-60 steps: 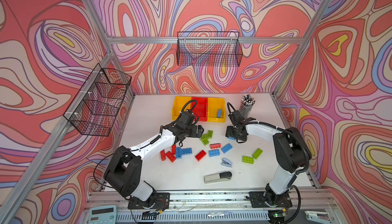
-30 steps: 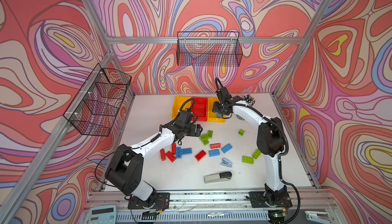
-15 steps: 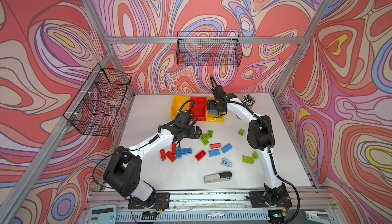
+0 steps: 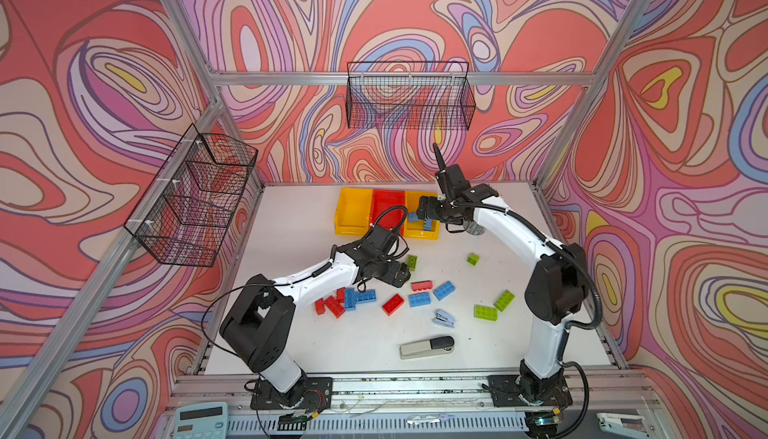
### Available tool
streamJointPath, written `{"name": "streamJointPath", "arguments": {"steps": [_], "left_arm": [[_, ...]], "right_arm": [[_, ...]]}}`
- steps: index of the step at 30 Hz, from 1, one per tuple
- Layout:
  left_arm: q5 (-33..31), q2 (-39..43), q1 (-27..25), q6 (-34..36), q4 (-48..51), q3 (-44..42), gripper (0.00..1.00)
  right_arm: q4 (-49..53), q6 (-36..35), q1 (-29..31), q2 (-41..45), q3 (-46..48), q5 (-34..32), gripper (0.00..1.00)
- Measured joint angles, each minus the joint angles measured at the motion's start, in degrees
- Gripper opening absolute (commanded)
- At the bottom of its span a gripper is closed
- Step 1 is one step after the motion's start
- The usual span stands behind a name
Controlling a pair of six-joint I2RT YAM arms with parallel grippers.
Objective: Sort the legos into containers by color
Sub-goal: 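Grasp a lime-green brick with the left gripper while the right gripper lifts away, then carry the lime-green brick with the left gripper and drop it into the red bin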
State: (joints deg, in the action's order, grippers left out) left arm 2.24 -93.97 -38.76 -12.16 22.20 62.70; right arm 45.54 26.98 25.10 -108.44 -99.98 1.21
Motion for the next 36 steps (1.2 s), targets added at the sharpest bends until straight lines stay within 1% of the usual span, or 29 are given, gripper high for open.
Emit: {"name": "streamJointPath", "arguments": {"steps": [3, 6, 9, 15, 22, 28, 34, 36], "left_arm": [[-0.72, -3.45, -0.15, 1.75, -0.13, 1.86, 0.96], [-1.31, -6.08, -0.15, 3.06, -0.35, 3.23, 0.91], [-1.66, -8.09, -0.15, 4.09, -1.07, 3.82, 0.83], [-1.66, -11.63, -0.15, 4.68, -2.01, 5.22, 0.66], [-1.9, -13.49, -0.15, 4.92, -2.58, 7.87, 0.46], [-2.12, -13.81, -0.15, 4.96, -2.64, 8.13, 0.36], [-3.23, -13.81, -0.15, 5.09, -1.68, 8.37, 0.24], [-4.09, -13.81, -0.15, 5.09, -1.03, 8.94, 0.24]], "right_arm": [[0.35, 0.37, 0.0, 4.66, 4.66, 0.55, 0.98], [0.94, 0.98, -0.02, 8.44, 9.18, 1.09, 0.98], [2.34, 1.22, -0.13, 11.37, 11.8, 1.33, 0.98], [3.56, 1.36, -1.07, 15.96, 14.23, 1.31, 0.98], [4.87, 0.74, -2.6, 17.64, 14.88, 1.25, 0.99], [5.49, -0.2, -4.55, 17.66, 14.88, 1.49, 0.98], [5.42, -0.72, -6.27, 18.23, 15.74, 2.38, 0.98], [5.38, -0.81, -6.78, 18.29, 15.82, 2.86, 0.98]]}}
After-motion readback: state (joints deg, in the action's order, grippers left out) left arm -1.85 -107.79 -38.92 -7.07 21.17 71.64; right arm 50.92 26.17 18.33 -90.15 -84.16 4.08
